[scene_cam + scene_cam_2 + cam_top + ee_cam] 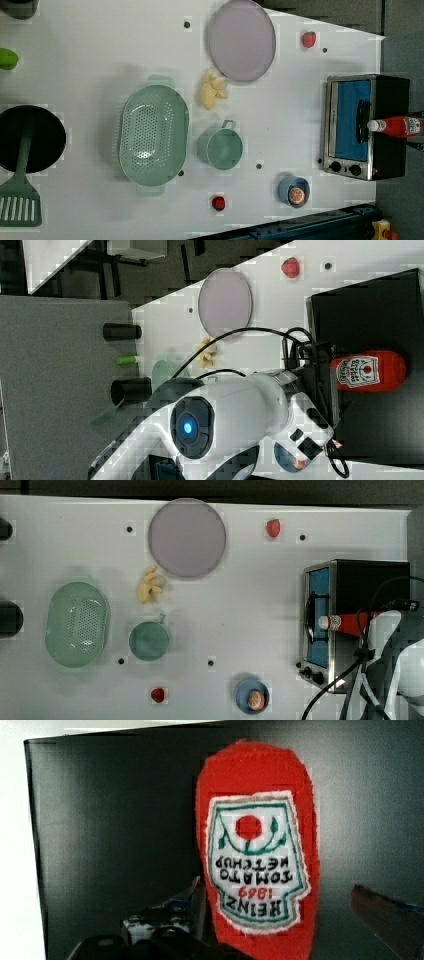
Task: Pick Ketchup from oven and place it on table.
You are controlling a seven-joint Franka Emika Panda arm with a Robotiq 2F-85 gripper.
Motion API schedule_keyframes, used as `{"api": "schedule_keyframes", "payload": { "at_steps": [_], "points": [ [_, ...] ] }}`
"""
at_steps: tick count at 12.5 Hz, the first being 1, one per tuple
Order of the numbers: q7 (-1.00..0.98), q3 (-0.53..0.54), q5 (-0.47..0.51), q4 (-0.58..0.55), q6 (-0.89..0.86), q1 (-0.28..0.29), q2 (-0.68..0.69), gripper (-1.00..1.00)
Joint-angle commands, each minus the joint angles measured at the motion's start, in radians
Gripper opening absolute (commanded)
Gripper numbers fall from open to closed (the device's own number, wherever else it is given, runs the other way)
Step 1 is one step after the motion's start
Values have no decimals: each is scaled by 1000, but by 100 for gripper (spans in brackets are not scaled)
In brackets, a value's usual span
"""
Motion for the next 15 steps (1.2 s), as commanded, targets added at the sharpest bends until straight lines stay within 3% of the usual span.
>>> {"api": "schedule_keyframes", "payload": {
  "at_steps": [1, 5, 6, 8, 9, 12, 15],
  "points": [
    [-19, 6, -3, 12, 40, -7, 38, 100],
    [-19, 7, 0, 9, 41, -15, 70, 100],
    [-19, 9, 5, 9, 41, -15, 74, 92],
    [-19, 10, 14, 7, 50, -16, 84, 43],
    [-19, 10, 14, 11, 51, -13, 82, 29],
    [-19, 11, 13, 25, 50, -9, 75, 29],
    [-92, 15, -27, 131, 2, 19, 15, 29]
  ]
}}
